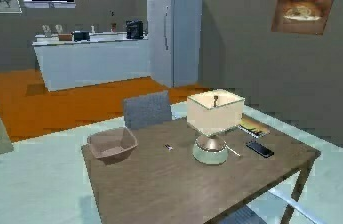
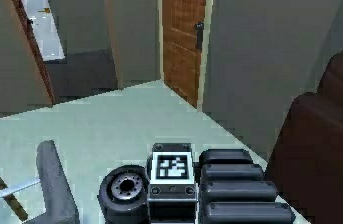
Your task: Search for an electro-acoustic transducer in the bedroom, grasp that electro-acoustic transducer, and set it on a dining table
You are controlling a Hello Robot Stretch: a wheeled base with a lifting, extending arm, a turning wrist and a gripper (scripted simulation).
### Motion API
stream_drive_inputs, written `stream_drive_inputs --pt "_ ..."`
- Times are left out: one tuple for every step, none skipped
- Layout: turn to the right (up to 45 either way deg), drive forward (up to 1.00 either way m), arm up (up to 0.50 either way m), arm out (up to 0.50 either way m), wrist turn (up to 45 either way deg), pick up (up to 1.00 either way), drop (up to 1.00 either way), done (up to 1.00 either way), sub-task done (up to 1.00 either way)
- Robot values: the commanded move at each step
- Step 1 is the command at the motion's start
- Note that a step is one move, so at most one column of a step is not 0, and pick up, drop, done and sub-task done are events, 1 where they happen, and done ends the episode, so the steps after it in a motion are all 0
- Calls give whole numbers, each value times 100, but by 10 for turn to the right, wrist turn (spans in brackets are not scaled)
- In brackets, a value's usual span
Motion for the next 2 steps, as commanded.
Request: stream_drive_inputs --pt "-450 0 0 0 0 0 0 0 0" --pt "-450 0 0 0 0 0 0 0 0"
